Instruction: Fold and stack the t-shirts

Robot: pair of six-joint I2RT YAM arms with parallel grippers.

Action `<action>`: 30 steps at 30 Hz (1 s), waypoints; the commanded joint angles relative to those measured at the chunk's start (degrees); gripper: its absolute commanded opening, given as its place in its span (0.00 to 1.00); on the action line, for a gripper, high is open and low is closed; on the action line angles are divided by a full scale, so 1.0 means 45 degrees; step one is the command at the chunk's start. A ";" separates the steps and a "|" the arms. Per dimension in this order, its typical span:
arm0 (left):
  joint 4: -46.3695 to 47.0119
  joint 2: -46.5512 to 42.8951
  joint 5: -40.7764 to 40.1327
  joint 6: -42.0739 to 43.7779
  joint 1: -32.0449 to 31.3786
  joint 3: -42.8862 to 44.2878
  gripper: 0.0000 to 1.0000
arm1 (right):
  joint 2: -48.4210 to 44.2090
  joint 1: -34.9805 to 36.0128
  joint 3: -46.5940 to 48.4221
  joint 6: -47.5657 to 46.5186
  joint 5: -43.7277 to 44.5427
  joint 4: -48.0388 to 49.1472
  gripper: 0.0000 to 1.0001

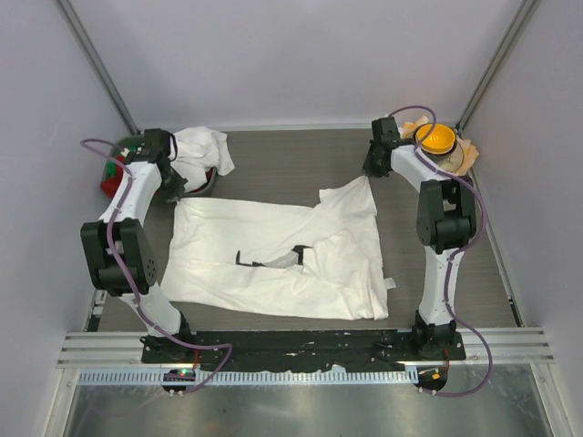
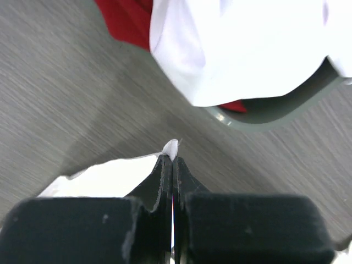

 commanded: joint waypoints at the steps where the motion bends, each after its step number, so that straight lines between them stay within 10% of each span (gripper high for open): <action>1: -0.0546 0.0435 0.0101 0.0401 0.0197 0.0976 0.00 | -0.0786 -0.0220 0.1626 -0.0465 0.0513 -0.0757 0.01; 30: -0.0507 -0.3254 -0.1384 0.1202 0.0588 -0.2733 0.00 | -1.0080 0.1516 -0.6046 -0.0465 0.1195 0.0551 0.01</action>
